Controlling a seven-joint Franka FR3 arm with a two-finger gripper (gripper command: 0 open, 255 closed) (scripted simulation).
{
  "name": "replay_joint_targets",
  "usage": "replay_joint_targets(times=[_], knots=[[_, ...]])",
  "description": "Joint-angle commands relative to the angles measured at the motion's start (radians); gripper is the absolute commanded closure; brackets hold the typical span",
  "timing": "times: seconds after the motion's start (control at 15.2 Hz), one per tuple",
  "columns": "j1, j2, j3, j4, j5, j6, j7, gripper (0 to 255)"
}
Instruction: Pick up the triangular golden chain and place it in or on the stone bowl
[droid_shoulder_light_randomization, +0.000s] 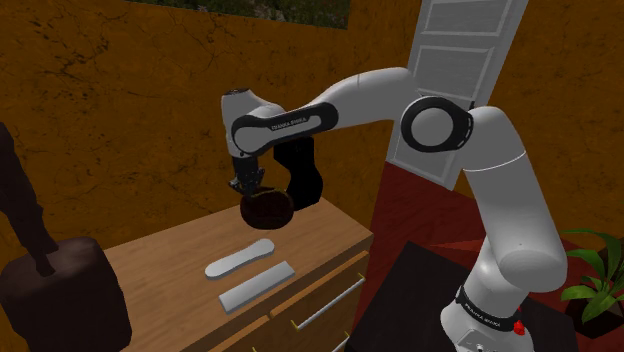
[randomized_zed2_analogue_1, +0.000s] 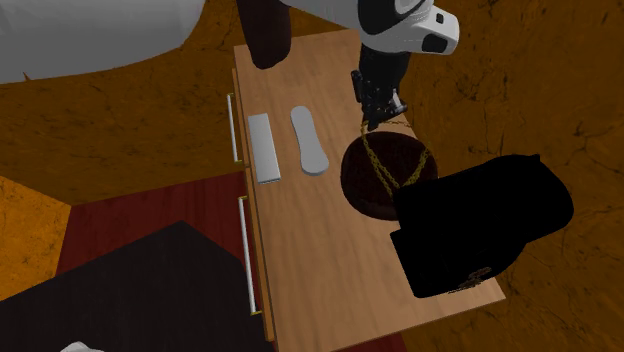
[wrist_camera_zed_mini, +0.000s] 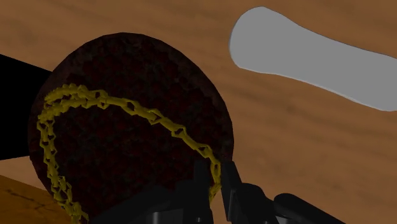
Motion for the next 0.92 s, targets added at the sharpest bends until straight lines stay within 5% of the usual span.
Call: replay_joint_targets(times=[0.0,0.53,0.59,0.86], knots=[[-0.003,0.008,-0.002,-0.027,-0.004,0.034,0.004,255],[-0.003,0.008,-0.002,-0.027,-0.004,0.034,0.004,255],[-0.003,0.008,-0.002,-0.027,-0.004,0.034,0.004,0],[-0.003,0.008,-0.002,-0.027,-0.004,0.034,0.003,0]])
